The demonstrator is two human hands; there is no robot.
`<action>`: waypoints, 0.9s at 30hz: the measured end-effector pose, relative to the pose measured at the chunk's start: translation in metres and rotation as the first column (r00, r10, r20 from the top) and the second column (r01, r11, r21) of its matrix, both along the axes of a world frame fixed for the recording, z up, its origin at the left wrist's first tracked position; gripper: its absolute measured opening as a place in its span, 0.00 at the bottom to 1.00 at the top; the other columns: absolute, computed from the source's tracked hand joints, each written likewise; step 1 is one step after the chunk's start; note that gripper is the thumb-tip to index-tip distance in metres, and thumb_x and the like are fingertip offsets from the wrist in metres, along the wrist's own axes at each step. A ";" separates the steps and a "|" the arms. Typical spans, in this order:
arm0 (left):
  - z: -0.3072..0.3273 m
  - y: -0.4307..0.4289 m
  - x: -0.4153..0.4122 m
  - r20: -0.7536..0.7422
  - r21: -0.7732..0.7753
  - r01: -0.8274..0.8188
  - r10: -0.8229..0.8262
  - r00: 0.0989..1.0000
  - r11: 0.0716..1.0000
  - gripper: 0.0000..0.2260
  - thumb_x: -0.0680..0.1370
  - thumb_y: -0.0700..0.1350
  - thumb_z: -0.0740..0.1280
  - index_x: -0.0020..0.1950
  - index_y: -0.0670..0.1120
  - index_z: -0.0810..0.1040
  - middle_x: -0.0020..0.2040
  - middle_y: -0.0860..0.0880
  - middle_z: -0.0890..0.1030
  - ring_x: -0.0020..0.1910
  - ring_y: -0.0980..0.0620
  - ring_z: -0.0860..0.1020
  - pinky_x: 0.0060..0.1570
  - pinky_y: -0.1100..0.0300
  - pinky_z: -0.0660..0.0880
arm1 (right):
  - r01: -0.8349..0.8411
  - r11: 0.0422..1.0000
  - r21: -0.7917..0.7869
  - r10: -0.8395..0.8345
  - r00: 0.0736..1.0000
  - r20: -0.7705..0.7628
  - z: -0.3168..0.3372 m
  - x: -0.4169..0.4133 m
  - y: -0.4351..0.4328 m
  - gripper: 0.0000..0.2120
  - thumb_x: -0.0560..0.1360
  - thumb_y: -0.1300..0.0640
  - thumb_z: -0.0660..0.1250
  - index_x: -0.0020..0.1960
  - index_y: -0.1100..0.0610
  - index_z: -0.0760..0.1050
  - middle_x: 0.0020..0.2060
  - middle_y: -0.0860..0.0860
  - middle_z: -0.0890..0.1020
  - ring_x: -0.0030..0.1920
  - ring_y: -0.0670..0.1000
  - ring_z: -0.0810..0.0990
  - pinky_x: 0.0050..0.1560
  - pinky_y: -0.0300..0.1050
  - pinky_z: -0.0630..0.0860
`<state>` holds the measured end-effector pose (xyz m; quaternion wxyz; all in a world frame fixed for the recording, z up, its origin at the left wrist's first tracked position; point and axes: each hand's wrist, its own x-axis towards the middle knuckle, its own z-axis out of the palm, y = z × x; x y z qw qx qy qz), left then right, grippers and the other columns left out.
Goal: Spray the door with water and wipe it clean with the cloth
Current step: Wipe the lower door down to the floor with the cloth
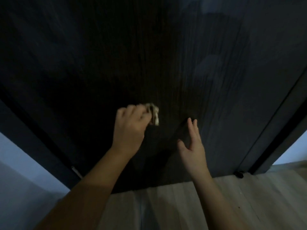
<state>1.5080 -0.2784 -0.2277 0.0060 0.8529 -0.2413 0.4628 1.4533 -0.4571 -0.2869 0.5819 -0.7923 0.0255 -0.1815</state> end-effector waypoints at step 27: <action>0.185 -0.039 0.002 0.270 -0.251 0.070 0.001 0.963 0.966 0.10 0.77 0.40 0.63 0.55 0.47 0.81 0.46 0.44 0.76 0.44 0.44 0.74 0.47 0.52 0.64 | 0.367 0.810 -0.457 -0.215 0.911 0.350 0.159 0.034 -0.069 0.41 0.75 0.62 0.65 0.76 0.38 0.46 0.76 0.46 0.37 0.76 0.59 0.39 0.74 0.65 0.50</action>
